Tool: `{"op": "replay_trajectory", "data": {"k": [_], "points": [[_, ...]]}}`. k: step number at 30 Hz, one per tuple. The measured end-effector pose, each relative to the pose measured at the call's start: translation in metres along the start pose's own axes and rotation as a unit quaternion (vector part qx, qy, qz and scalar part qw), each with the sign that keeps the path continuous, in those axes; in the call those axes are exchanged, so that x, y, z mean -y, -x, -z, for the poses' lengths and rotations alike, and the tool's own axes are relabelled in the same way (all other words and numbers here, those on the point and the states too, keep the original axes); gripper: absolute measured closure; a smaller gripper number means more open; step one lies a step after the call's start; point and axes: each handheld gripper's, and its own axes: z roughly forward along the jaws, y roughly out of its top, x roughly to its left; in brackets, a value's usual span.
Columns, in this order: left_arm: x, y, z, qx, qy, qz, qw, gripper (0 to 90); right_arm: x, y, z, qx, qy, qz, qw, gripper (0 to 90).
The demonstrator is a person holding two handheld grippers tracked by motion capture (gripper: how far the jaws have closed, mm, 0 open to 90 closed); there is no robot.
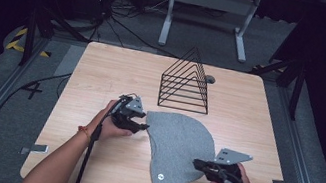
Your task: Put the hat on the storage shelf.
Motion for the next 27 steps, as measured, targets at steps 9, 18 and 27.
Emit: {"op": "replay_trajectory", "data": {"k": [9,18,27], "points": [[-0.017,-0.002,-0.038,-0.009,-0.013,-0.022,0.9996,52.3,-0.013,-0.034,-0.038,-0.049,-0.023,0.051,0.9972,88.9],[-0.01,0.001,-0.037,0.008,-0.029,-0.014,0.9995,53.8,-0.002,-0.031,-0.039,-0.045,-0.055,0.054,0.996,88.9],[0.005,0.031,-0.016,0.013,-0.054,-0.035,0.9979,55.3,0.01,-0.003,-0.016,-0.003,-0.07,0.028,0.9972,87.9]]}}
